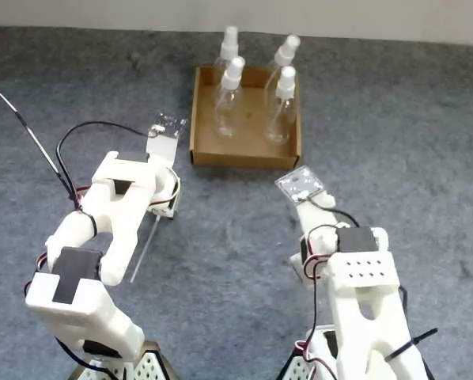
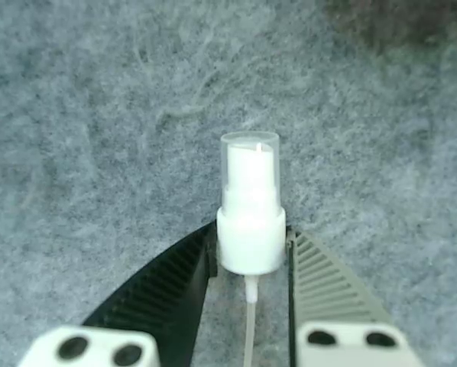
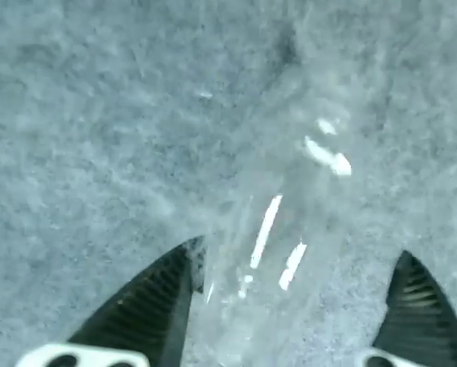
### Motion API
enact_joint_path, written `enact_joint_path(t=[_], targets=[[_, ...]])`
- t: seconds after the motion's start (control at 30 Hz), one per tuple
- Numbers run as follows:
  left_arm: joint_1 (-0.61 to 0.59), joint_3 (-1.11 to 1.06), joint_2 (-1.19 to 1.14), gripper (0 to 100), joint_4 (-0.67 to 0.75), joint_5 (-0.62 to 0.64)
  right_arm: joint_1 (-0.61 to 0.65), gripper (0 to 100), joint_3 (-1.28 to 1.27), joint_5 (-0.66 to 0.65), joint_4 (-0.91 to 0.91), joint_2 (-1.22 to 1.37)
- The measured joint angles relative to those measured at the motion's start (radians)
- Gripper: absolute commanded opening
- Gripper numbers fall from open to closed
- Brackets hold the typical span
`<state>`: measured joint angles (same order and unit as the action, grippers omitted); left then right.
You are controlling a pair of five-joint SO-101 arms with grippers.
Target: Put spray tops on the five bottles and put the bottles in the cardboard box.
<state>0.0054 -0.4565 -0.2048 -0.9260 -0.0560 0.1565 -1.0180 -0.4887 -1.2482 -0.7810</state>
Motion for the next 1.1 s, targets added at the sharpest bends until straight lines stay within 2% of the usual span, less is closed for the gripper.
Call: enact_joint_path(t=[0.13, 0.23, 0.53, 0.67, 1.1], targets=[[0.0, 0.0, 0.0, 7, 0.0, 0.0, 0.032, 30.4, 0.012, 0.025, -0.002, 0.002], [0.0, 0.0, 0.0, 7, 0.0, 0.0, 0.032, 30.3, 0.117, 0.034, -0.028, 0.032], [0.0, 0.0, 0.0, 7, 0.0, 0.0, -0.003, 30.3, 0.451, 0.011, -0.126, 0.471], [0.0, 0.0, 0.0, 7, 0.0, 0.0, 0.003, 30.3, 0.454, 0.008, -0.126, 0.546], [0.0, 0.0, 0.0, 7, 0.0, 0.0, 0.003, 29.8, 0.253, 0.026, 0.046, 0.571]])
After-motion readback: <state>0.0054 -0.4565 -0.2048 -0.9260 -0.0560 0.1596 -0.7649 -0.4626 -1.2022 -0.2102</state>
